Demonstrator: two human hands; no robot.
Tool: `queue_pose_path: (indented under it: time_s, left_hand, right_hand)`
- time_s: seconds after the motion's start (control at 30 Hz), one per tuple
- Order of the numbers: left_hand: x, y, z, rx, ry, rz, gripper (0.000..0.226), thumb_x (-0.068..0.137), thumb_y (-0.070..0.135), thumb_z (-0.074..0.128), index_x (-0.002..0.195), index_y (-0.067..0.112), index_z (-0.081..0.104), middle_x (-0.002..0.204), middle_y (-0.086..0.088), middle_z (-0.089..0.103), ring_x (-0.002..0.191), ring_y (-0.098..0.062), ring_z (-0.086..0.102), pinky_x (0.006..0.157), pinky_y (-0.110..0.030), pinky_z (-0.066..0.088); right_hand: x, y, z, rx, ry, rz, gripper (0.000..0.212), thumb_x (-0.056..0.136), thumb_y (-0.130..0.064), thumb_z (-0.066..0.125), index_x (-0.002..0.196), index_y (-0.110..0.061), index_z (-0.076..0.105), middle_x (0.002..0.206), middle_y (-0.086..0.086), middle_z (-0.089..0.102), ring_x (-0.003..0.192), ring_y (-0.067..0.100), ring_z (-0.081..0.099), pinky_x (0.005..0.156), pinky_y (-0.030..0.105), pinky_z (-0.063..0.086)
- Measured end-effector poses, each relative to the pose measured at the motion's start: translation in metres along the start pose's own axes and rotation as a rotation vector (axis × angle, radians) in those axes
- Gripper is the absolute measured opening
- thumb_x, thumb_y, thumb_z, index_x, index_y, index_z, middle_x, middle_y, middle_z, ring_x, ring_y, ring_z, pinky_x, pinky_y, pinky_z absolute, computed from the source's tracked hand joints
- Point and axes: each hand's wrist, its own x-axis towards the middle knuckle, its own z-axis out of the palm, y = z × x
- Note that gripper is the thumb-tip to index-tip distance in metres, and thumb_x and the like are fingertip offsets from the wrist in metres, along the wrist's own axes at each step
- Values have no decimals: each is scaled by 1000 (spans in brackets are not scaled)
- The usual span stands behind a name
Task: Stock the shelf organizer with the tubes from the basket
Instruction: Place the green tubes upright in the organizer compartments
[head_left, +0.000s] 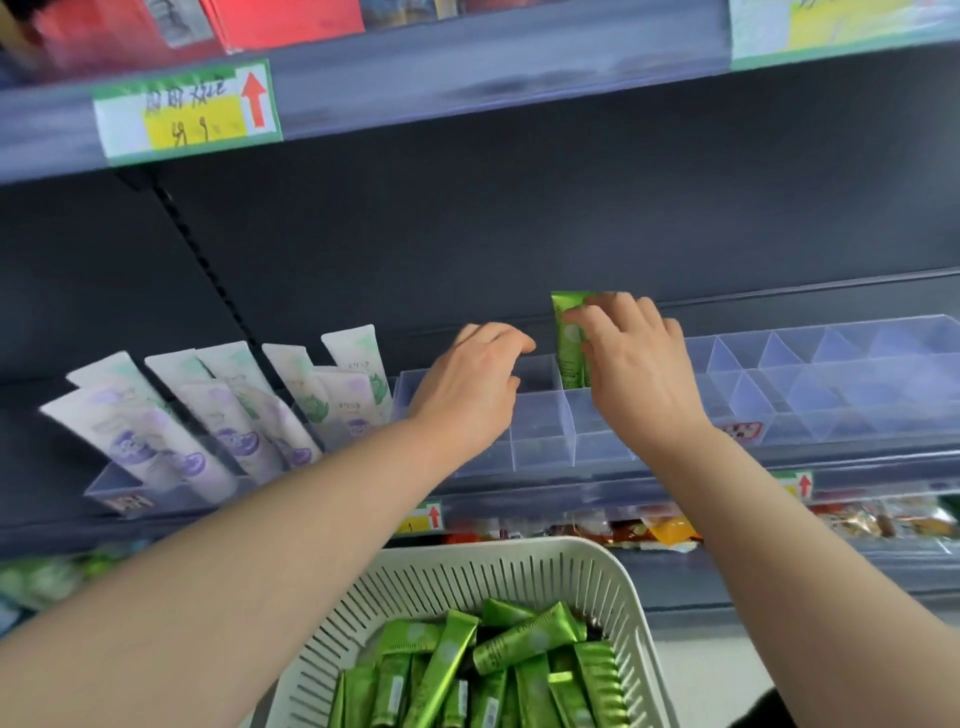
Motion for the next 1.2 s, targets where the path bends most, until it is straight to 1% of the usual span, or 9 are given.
queue_pose_path:
  time_s: [0.3, 0.47, 0.63, 0.77, 0.9, 1.0, 1.07, 1.13, 1.2]
  left_hand:
    - [-99, -35, 20, -71, -62, -72, 35, 89, 6, 60, 122, 15, 61, 127, 2, 58, 121, -20, 47, 101, -38, 41]
    - [-165, -62, 53, -119, -183, -227, 33, 91, 10, 59, 123, 17, 61, 128, 2, 59, 121, -18, 51, 100, -31, 39]
    - [-210, -77, 87, -154, -347, -363, 33, 96, 16, 56, 129, 19, 56, 137, 4, 53, 128, -14, 46, 107, -30, 36]
    - [-220, -81, 109, -168, -420, -383, 33, 94, 17, 59, 127, 19, 57, 132, 3, 56, 124, -14, 50, 106, -31, 40]
    - [-219, -85, 123, -184, -455, -405, 34, 94, 18, 60, 128, 19, 56, 131, 3, 56, 121, -14, 52, 104, -32, 43]
    - [-218, -87, 129, -181, -484, -411, 35, 94, 19, 59, 129, 19, 56, 132, 3, 55, 122, -14, 51, 103, -30, 41]
    - [-218, -88, 132, -172, -510, -415, 34, 94, 19, 59, 128, 18, 56, 131, 3, 56, 121, -15, 52, 102, -31, 42]
    - [-218, -89, 134, -161, -534, -431, 33, 94, 18, 59, 127, 18, 57, 130, 2, 57, 118, -15, 54, 99, -31, 43]
    - [-217, -89, 137, -137, -569, -447, 31, 95, 16, 58, 126, 17, 58, 125, 0, 60, 112, -17, 58, 92, -29, 46]
  right_hand:
    - [-80, -64, 9, 74, -171, -164, 47, 72, 1, 68, 114, -17, 61, 112, 4, 60, 95, 31, 56, 69, 38, 41]
    - [-140, -96, 39, 84, -402, -173, 44, 68, -3, 74, 107, -22, 65, 102, 0, 63, 90, 27, 60, 69, 38, 47]
    - [-182, -98, 70, 27, -921, 118, 47, 87, -3, 48, 131, -20, 49, 130, 3, 50, 120, 26, 46, 94, 39, 42]
    - [-204, -105, 84, 2, -1150, 329, 53, 87, 2, 50, 136, -10, 34, 136, 16, 38, 115, 31, 47, 96, 42, 43]
    - [-209, -114, 98, -130, -1216, 309, 66, 80, 2, 55, 139, -10, 29, 138, 22, 31, 127, 38, 34, 105, 47, 37]
    - [-211, -110, 105, -212, -1216, 222, 75, 75, -8, 67, 141, -14, 32, 144, 17, 33, 135, 36, 26, 111, 49, 27]
    - [-211, -104, 103, -240, -1216, 179, 63, 76, -12, 68, 134, -13, 44, 136, 13, 42, 126, 32, 35, 108, 44, 31]
    - [-209, -101, 97, -262, -1202, 141, 41, 80, -10, 63, 120, -11, 58, 126, 12, 50, 114, 30, 44, 102, 42, 38]
    - [-203, -102, 88, -226, -1185, 132, 27, 85, -8, 57, 112, -11, 62, 115, 10, 57, 105, 29, 51, 91, 38, 45]
